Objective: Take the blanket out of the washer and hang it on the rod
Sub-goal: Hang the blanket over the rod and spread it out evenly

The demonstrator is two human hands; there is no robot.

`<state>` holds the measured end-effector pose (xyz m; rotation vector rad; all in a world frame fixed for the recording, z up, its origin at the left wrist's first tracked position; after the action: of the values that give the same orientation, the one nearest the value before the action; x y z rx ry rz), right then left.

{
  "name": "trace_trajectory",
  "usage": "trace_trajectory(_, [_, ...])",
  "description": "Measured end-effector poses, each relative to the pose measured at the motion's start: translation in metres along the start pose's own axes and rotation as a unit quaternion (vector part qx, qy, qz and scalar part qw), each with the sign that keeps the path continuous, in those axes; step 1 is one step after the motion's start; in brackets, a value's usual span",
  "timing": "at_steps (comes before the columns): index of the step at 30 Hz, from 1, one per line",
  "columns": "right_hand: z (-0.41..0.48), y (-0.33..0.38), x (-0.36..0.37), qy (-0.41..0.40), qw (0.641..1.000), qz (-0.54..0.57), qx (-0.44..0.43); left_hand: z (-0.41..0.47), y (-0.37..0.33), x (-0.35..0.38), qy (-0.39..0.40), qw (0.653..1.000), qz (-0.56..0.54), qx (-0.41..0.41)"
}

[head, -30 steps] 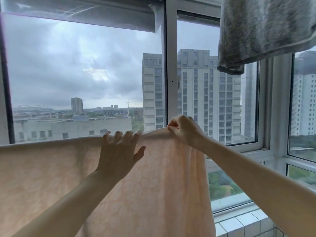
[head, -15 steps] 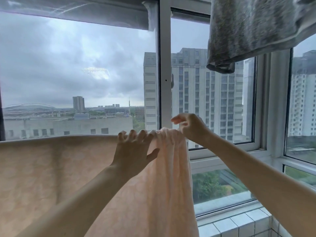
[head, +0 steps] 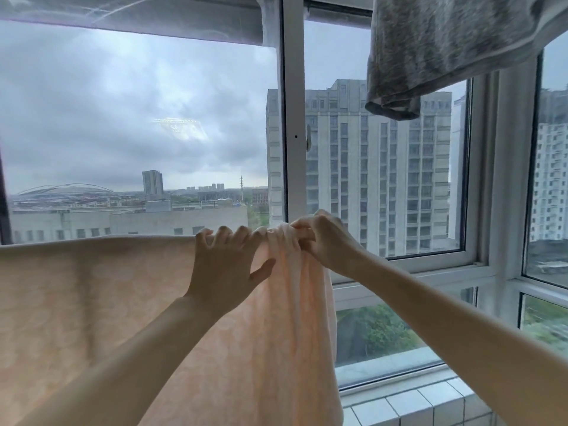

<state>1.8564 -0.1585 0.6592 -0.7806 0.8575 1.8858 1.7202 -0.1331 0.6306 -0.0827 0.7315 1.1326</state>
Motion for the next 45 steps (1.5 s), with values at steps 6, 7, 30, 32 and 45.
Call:
trace_trajectory(6, [0.008,-0.005,-0.008,0.041,0.999,-0.003,-0.004,0.000,-0.002,-0.001,-0.010,1.000,0.008,0.001])
trace_trajectory(7, [0.009,-0.006,-0.010,0.049,0.999,-0.010,-0.001,0.000,-0.003,-0.002,-0.011,1.000,0.010,0.000])
trace_trajectory(30, [-0.023,-0.118,0.000,0.114,0.967,-0.138,0.179,0.001,0.004,0.003,0.012,1.000,0.008,-0.015])
trace_trajectory(32, [-0.025,-0.121,0.009,0.140,0.962,-0.140,0.190,0.002,0.003,0.004,0.015,1.000,0.009,-0.017])
trace_trajectory(45, [0.004,-0.042,0.004,0.005,0.998,-0.030,0.056,0.001,0.007,0.007,0.022,0.999,0.011,-0.023])
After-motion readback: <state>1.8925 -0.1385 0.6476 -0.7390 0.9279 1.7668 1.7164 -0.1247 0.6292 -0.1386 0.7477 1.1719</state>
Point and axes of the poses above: each hand's wrist, its own z-axis towards the middle knuckle, its own x-axis out of the palm, y = z × x, the point moved 10 cm from there along z, towards the middle knuckle, and after that the axes turned 9 degrees about y, right-handed, at the moved point
